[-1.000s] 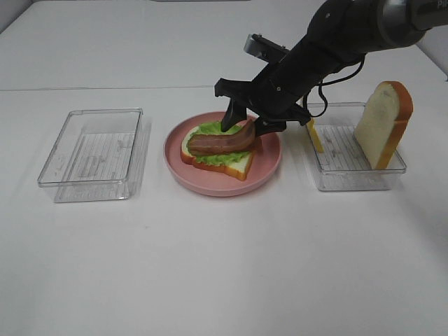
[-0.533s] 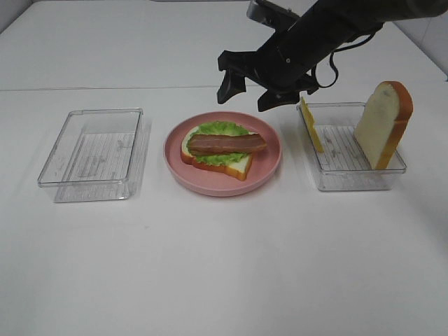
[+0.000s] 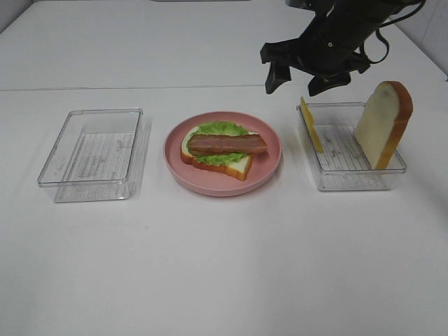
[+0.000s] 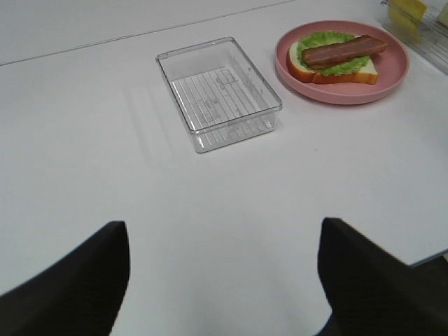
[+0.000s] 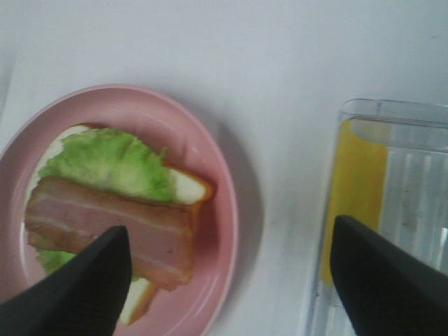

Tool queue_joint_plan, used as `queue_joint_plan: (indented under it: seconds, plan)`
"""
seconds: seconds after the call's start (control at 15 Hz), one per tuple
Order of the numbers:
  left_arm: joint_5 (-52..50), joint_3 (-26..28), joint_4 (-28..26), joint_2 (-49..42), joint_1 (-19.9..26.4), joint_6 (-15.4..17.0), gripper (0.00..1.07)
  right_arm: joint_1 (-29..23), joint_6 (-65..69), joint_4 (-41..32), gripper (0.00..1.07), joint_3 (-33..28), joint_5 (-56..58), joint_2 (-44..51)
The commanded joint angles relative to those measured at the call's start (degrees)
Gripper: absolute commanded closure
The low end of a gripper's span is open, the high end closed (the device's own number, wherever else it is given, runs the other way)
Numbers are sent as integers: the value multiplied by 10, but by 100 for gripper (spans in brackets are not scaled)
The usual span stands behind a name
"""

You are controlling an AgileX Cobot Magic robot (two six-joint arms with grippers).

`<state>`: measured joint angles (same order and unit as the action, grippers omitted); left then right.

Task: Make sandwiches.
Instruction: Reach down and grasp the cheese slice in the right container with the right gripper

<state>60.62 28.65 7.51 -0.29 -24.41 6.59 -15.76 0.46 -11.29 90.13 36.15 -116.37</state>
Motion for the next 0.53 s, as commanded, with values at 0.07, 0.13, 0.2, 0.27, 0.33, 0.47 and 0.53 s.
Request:
queue_joint_plan:
  seconds: [0.07,0.13,0.2,0.27,0.33,0.47,0.53]
  plan:
    - [-6,-1,3,-11,-2,-1,35,21,5,22,33,2,5,4]
    - [-6,-1,3,-11,-2,-1,35,30,5,32,33,2,4,4]
    - [-6,-1,3,-11,-2,-1,35,31,3,37,35,2,2,4]
    - [-6,-1,3,-11,-2,-1,35,32,2,48,36,2,-1,4]
    - [-6,-1,3,-11,-2,-1,35,32,2,50,39,2,-4,3]
    - [-6,-1,3,-11,-2,-1,35,32,2,48,46,2,-8,-10]
    - [-6,-1,3,-11,-2,-1,35,32,1,46,47,2,-6,-17]
